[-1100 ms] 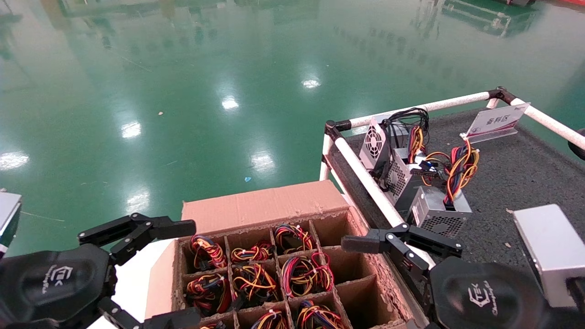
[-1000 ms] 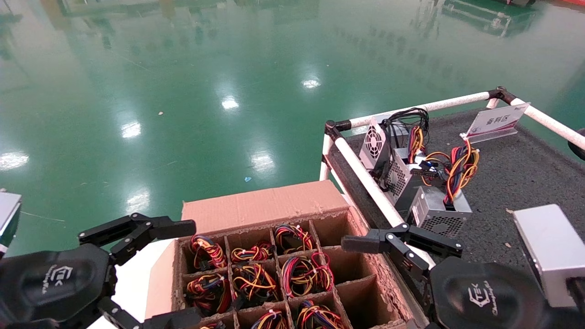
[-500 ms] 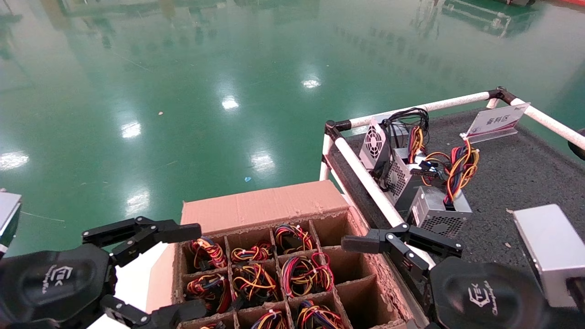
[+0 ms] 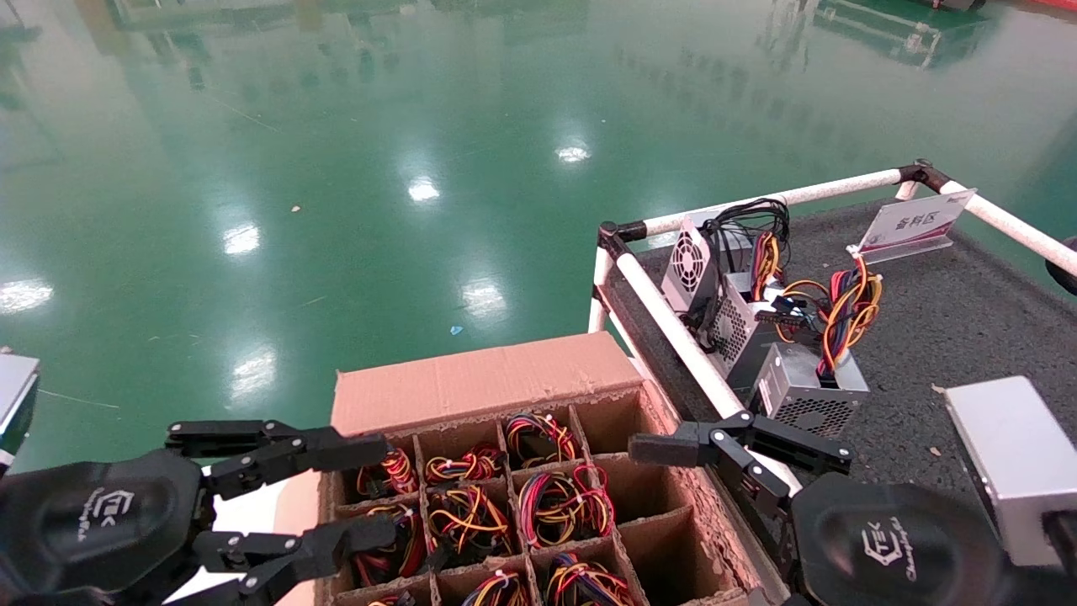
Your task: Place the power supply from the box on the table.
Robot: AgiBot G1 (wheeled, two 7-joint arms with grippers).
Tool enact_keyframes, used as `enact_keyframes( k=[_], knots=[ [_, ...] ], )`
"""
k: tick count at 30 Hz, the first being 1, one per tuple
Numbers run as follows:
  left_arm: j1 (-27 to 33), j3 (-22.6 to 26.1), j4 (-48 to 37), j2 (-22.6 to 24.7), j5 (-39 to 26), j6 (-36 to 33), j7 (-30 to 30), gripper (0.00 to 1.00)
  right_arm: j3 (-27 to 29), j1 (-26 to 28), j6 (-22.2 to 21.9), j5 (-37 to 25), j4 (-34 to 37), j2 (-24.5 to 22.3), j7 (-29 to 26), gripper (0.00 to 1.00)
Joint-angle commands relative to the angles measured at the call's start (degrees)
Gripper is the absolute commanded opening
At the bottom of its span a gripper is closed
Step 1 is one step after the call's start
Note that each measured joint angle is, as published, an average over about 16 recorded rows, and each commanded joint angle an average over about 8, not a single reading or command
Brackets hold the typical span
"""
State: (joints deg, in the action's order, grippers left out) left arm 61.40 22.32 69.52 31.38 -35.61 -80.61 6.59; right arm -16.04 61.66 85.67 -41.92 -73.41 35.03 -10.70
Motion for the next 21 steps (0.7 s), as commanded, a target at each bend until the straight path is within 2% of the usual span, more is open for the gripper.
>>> enact_keyframes(
  k=[1, 18, 20, 21],
  knots=[
    [0.0, 0.0, 0.0, 0.0, 0.0, 0.0, 0.0, 0.00, 0.0, 0.0, 0.0, 0.0, 0.0, 0.0, 0.0, 1.00],
    [0.0, 0.0, 0.0, 0.0, 0.0, 0.0, 0.0, 0.00, 0.0, 0.0, 0.0, 0.0, 0.0, 0.0, 0.0, 1.00],
    [0.0, 0.0, 0.0, 0.0, 0.0, 0.0, 0.0, 0.07, 0.0, 0.0, 0.0, 0.0, 0.0, 0.0, 0.0, 1.00],
    [0.0, 0.0, 0.0, 0.0, 0.0, 0.0, 0.0, 0.20, 0.0, 0.0, 0.0, 0.0, 0.0, 0.0, 0.0, 1.00]
  ],
)
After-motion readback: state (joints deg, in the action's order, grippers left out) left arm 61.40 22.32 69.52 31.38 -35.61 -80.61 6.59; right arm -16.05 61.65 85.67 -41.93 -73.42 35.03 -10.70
